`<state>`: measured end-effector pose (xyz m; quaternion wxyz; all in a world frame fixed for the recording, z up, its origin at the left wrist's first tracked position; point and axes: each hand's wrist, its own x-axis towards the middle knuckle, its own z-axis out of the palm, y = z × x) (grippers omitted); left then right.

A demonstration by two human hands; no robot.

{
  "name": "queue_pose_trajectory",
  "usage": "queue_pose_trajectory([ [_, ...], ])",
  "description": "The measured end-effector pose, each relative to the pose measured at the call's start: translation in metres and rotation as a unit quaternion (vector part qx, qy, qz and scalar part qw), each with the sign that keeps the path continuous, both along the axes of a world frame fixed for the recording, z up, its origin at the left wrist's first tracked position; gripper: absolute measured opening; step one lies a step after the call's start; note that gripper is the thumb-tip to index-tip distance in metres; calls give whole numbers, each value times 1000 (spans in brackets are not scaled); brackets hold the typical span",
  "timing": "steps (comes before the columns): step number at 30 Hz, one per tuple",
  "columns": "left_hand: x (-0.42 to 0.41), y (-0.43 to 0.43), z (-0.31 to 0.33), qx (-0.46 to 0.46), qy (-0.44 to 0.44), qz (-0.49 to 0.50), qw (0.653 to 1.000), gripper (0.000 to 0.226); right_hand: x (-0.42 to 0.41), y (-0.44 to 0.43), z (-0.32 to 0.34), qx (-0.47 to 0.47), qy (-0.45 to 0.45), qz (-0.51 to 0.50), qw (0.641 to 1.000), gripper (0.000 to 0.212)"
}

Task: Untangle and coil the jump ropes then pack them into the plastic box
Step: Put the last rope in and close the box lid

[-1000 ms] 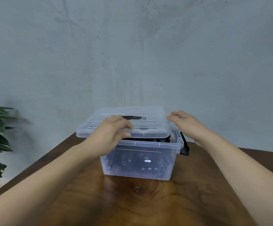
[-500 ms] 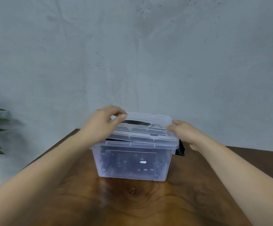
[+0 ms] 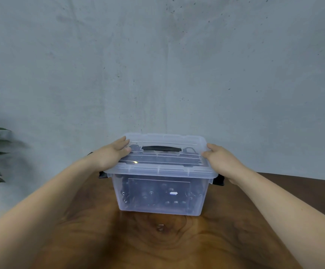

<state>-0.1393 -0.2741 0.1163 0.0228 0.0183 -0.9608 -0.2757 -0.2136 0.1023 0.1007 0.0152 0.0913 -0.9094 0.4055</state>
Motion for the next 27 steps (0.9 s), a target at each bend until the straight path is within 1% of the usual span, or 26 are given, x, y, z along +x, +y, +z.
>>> queue_pose_trajectory([
  [4, -7, 5, 8, -44, -16, 2, 999, 62, -6, -6, 13, 46, 2, -10, 999, 50],
  [5, -7, 6, 7, -52, -12, 7, 999, 62, -6, -10, 16, 57, -4, -11, 998, 51],
  [7, -6, 5, 4, -54, -4, 10, 998, 60, -7, -18, 18, 56, -22, -13, 998, 63],
  [8, -6, 3, 2, -33, -4, 7, 999, 59, -9, -20, 16, 37, -30, -20, 999, 65],
  [9, -6, 3, 2, 9, -3, 10, 1000, 56, -11, -21, 14, 10, -35, -30, 999, 60],
  [12, -7, 0, -1, 154, 42, 66, 985, 38, -18, -18, 7, -69, -45, -61, 995, 40],
  [13, -9, -3, -2, 184, 58, 75, 978, 38, -20, -17, 5, -86, -47, -64, 993, 36],
  [14, -11, -6, -3, 205, 71, 72, 973, 43, -21, -16, 3, -100, -50, -65, 992, 33],
  [16, -13, -7, -6, 239, 93, 83, 963, 61, -25, -13, 0, -120, -49, -61, 990, 31],
  [18, -8, -5, -7, 311, 108, 157, 931, 83, -27, -9, -3, -133, -48, -55, 989, 32],
  [19, -3, -3, -7, 358, 95, 185, 910, 91, -27, -8, -4, -137, -47, -55, 988, 32],
  [20, 4, -2, -8, 411, 63, 200, 887, 96, -28, -7, -5, -142, -43, -57, 987, 33],
  [21, 10, -3, -11, 454, 20, 201, 868, 97, -28, -6, -6, -146, -39, -58, 987, 32],
  [22, 17, -4, -13, 474, -20, 193, 859, 92, -29, -6, -8, -150, -36, -58, 986, 31],
  [24, 23, -9, -15, 465, -81, 178, 863, 70, -29, -5, -8, -151, -35, -55, 986, 30],
  [25, 22, -12, -17, 461, -95, 176, 865, 62, -29, -4, -9, -150, -36, -56, 987, 30],
  [27, 21, -14, -15, 455, -93, 170, 869, 55, -29, -4, -9, -147, -38, -55, 987, 30],
])
